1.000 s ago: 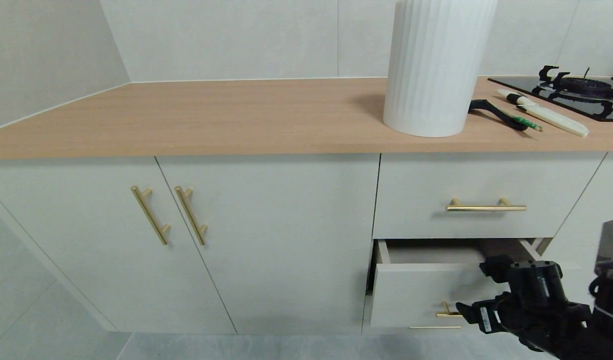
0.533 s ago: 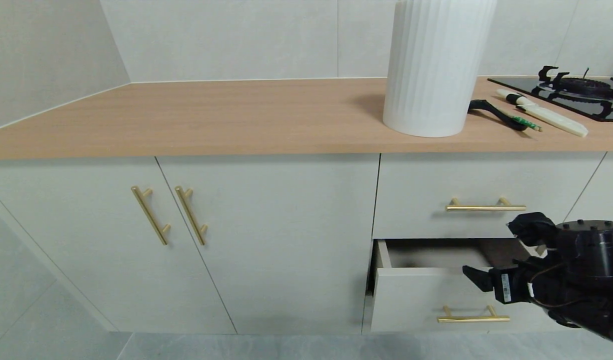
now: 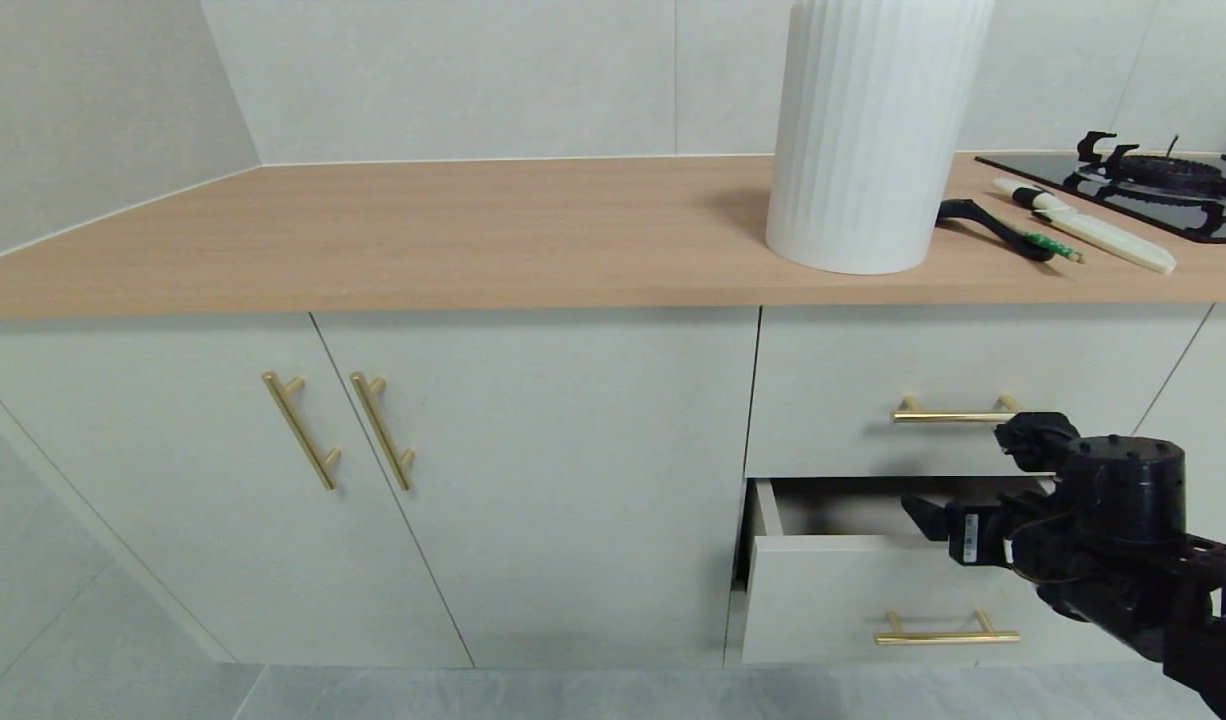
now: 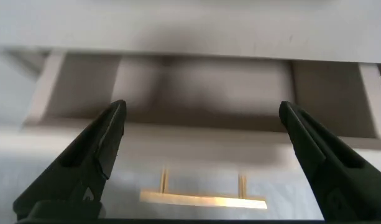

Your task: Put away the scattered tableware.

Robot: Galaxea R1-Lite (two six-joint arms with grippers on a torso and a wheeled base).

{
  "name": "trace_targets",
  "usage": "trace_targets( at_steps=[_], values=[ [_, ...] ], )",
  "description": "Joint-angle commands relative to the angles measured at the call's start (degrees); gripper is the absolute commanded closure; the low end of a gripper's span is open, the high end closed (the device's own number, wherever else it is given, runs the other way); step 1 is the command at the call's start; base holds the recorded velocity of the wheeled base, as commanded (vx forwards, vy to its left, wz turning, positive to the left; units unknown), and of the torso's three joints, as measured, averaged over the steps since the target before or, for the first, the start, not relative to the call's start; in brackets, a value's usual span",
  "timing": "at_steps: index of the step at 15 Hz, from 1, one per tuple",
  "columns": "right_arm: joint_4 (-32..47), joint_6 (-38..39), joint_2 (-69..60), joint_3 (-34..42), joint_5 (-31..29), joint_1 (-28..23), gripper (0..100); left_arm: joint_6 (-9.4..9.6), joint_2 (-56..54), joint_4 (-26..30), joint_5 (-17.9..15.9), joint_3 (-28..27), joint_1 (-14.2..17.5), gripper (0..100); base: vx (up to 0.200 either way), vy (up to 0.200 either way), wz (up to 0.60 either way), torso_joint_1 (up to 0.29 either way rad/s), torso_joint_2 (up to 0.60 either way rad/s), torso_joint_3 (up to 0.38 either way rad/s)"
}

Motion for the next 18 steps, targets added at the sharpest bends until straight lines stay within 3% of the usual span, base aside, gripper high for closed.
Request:
trace_targets(
  at_steps=[1,8,14,18],
  values=[
    [-3.95,0.63,8.13,0.13,-1.11,-0.47,0,0.00,0.00,-0.01,0.01,0.00,-0.01,0,0.000,0.000,0.00,0.000,0.00,0.000],
    [-2.89,0.19,5.93,1.36,-1.28,-0.47,0,0.00,0.00,-0.01,0.01,0.00,-0.01,0,0.000,0.000,0.00,0.000,0.00,0.000],
    [17.41,-1.75,-4.96,-0.74,-0.67,0.06,0,0.00,0.00,-0.01,0.01,0.00,-0.01,0,0.000,0.000,0.00,0.000,0.00,0.000],
    [21.72,-2.71,-6.20,-0.83,-0.67,0.32,0,0.00,0.00,-0.01,0.01,0.00,-0.01,0,0.000,0.000,0.00,0.000,0.00,0.000]
  ],
)
